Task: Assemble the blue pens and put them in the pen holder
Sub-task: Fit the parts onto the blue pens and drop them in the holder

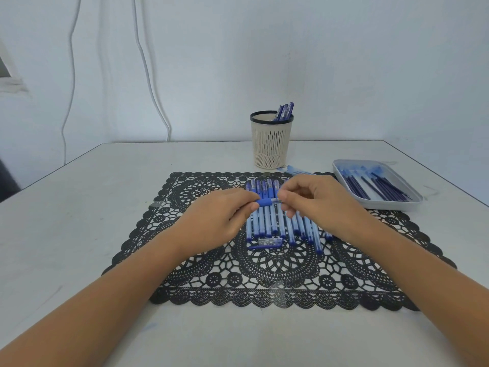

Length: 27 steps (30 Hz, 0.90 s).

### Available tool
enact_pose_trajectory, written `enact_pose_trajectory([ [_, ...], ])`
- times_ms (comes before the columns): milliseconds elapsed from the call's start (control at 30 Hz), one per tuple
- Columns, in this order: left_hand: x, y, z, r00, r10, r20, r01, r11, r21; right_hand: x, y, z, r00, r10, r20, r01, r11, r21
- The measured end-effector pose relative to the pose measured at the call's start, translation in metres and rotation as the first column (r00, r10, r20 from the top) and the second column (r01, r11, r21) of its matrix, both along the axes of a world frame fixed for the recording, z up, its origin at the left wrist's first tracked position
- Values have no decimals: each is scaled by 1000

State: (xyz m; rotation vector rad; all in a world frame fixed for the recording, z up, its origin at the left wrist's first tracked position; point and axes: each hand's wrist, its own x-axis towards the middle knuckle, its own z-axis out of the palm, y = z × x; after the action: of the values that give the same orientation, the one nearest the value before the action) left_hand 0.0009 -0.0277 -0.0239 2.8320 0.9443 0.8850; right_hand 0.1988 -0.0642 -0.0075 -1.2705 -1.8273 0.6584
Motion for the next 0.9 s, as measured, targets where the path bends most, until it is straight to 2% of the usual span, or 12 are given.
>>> enact_pose_trajectory([
  [100,-1,1,0,1000,13,15,-13,1000,-7,1,0,-2,999,50,-13,-50,999,-20],
  [333,-2,2,-1,1000,15,-3,-15,1000,-26,-2,2,-4,999,-46,-26,45,999,-14],
  [567,-9,6,1,992,97,78,-81,978,-191,7,6,-4,990,-70,-125,70,998,-3],
  [633,-11,8,0,988,131,82,-113,973,-203,8,5,-3,995,-71,-71,69,997,-20],
  [733,-12,11,-2,985,157,73,-139,969,-204,4,0,-2,993,22,118,-16,998,-53],
  [900,-10,10,-2,988,142,55,-129,973,-192,-5,-4,-8,900,132,416,-121,991,-53],
])
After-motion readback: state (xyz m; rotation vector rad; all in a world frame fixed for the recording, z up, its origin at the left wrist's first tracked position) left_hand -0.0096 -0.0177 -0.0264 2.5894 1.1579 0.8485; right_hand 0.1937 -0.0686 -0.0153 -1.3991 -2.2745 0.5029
